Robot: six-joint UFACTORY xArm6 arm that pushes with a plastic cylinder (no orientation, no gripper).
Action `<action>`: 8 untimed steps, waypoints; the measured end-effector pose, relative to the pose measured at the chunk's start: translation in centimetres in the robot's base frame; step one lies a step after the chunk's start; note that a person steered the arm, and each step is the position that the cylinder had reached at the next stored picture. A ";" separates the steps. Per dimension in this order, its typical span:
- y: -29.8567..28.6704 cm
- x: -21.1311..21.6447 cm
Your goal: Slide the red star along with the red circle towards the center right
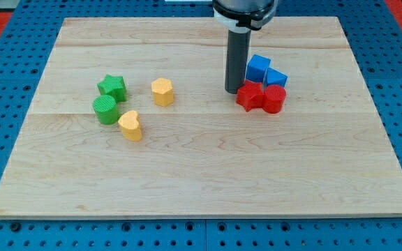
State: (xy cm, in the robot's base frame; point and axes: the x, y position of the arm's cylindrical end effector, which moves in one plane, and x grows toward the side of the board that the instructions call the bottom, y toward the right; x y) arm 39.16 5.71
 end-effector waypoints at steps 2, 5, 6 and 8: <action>2.1 1.4; 2.3 -0.1; 4.0 1.1; 4.6 0.4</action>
